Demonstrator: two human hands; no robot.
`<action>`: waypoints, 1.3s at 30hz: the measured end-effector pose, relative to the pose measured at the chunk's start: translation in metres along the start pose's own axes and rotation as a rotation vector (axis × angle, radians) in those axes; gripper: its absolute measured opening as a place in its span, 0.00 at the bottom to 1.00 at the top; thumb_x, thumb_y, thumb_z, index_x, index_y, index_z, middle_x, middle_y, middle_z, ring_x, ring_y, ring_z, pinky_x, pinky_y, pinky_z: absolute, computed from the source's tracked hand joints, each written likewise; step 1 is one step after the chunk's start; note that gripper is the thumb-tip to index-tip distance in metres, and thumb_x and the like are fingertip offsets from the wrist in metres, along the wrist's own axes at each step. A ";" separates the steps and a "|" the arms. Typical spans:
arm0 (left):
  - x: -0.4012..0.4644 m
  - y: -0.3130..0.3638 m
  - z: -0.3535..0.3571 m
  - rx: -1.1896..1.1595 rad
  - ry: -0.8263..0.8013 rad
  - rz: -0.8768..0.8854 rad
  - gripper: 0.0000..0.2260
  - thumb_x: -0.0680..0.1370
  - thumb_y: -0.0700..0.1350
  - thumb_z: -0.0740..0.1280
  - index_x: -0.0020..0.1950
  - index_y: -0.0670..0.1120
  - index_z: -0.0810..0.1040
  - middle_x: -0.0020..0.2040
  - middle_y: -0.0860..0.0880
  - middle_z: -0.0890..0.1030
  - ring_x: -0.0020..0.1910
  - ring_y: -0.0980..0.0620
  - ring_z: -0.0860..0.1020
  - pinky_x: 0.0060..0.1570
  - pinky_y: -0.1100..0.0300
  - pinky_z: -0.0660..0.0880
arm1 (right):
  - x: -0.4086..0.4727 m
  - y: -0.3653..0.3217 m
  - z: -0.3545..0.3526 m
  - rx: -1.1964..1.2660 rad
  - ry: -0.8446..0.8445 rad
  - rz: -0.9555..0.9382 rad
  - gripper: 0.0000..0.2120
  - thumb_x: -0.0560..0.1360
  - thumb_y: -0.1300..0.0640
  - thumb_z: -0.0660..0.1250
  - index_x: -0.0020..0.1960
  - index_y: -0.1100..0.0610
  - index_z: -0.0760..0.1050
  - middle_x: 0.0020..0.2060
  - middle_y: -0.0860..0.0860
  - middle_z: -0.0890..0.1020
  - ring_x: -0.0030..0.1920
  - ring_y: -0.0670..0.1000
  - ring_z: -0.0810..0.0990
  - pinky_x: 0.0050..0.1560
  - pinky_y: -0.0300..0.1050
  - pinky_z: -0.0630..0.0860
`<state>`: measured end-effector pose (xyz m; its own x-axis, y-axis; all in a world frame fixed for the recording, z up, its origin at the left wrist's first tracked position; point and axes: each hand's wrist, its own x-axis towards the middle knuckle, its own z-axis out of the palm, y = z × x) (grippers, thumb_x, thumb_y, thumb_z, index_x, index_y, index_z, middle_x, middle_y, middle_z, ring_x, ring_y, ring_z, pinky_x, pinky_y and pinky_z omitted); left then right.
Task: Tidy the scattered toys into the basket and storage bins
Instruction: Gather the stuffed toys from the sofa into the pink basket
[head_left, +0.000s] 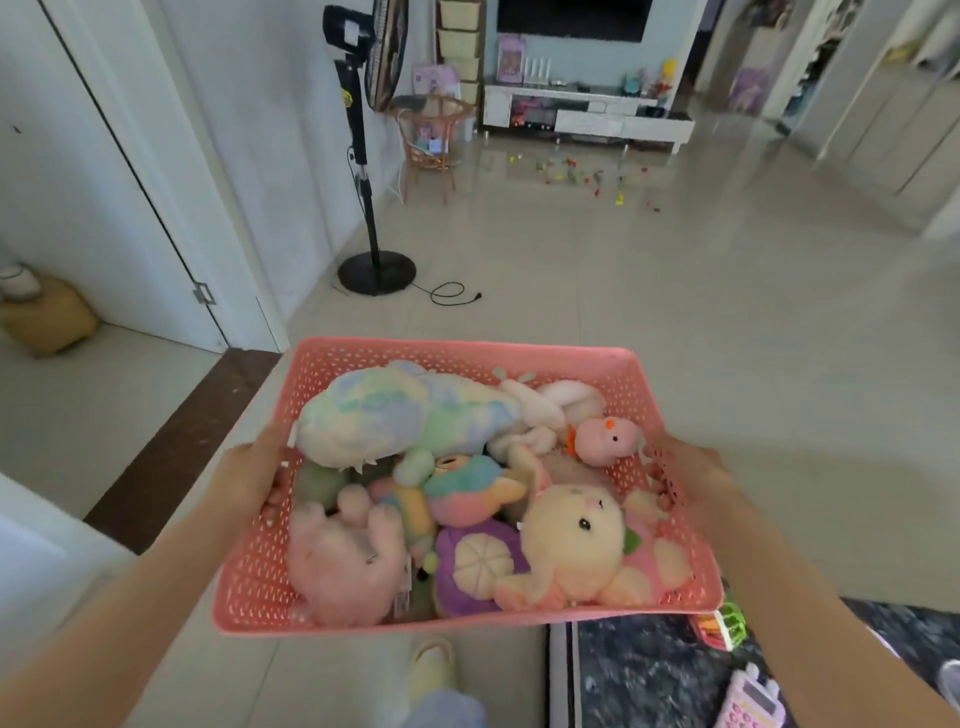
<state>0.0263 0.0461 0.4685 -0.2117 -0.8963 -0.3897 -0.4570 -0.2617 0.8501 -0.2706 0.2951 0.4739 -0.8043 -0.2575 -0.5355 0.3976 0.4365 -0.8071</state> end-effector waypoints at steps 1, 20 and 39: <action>0.020 0.013 0.008 0.010 -0.001 -0.005 0.26 0.77 0.62 0.57 0.36 0.40 0.72 0.27 0.43 0.68 0.26 0.49 0.65 0.32 0.58 0.64 | 0.016 -0.013 0.008 0.003 0.009 0.005 0.14 0.74 0.50 0.67 0.42 0.62 0.75 0.29 0.55 0.73 0.25 0.51 0.67 0.24 0.40 0.64; 0.375 0.249 0.206 -0.003 -0.067 -0.012 0.25 0.77 0.62 0.57 0.36 0.41 0.72 0.27 0.45 0.67 0.26 0.51 0.63 0.31 0.59 0.62 | 0.378 -0.273 0.118 0.070 0.024 0.048 0.13 0.74 0.53 0.67 0.39 0.63 0.74 0.27 0.55 0.72 0.23 0.50 0.65 0.22 0.37 0.62; 0.750 0.502 0.407 0.045 -0.091 -0.034 0.27 0.71 0.69 0.59 0.29 0.45 0.67 0.27 0.45 0.67 0.25 0.50 0.64 0.31 0.59 0.64 | 0.749 -0.557 0.240 0.071 0.075 0.039 0.12 0.74 0.54 0.67 0.39 0.62 0.74 0.27 0.54 0.71 0.23 0.50 0.65 0.20 0.35 0.59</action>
<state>-0.7139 -0.6116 0.4588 -0.2721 -0.8502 -0.4507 -0.5032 -0.2735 0.8197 -0.9881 -0.3479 0.4626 -0.8173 -0.1745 -0.5492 0.4577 0.3823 -0.8027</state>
